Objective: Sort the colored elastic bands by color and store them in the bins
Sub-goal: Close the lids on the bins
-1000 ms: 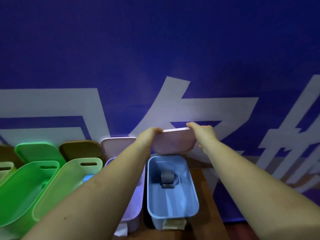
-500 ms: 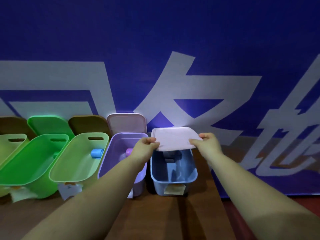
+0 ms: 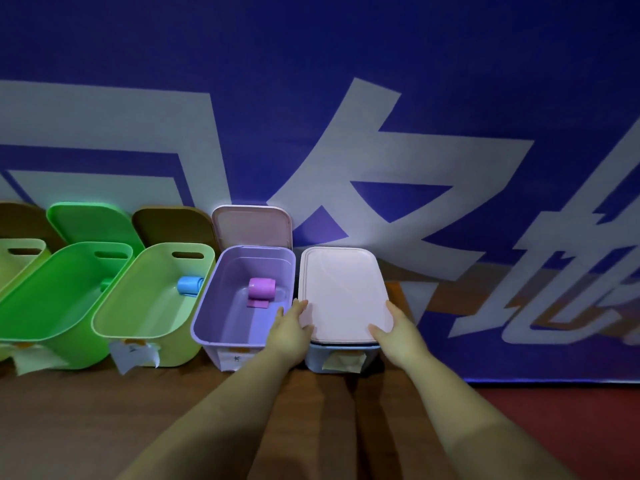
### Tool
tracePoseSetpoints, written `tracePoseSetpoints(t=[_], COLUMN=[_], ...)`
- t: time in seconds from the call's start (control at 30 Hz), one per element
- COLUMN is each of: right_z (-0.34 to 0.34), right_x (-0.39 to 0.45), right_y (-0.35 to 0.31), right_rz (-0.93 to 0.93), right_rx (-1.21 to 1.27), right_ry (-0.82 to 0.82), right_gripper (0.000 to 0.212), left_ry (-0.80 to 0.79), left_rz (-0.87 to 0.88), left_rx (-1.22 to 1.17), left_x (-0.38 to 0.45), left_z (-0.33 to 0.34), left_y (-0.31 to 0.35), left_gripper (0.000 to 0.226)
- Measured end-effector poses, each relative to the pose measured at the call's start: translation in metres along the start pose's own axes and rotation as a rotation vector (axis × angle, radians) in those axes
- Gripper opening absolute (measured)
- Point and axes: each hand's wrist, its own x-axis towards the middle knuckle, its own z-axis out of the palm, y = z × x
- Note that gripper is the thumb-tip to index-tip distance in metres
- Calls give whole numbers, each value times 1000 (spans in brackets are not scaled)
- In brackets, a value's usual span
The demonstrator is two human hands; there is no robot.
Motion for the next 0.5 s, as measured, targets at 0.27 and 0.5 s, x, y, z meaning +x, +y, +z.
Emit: tracePoseSetpoints(t=[0.27, 0.5], right_z=[6, 4], right_x=[4, 19], right_y=[12, -11], right_rz=[-80, -145], right_rx=[-93, -374], right_ry=[32, -9], right_gripper=[73, 74], left_ry=[73, -22], left_rz=[76, 227], left_rx=[206, 545], left_x=[-2, 16], left_z=[-4, -7], left_y=[-13, 6], left_gripper=[58, 68])
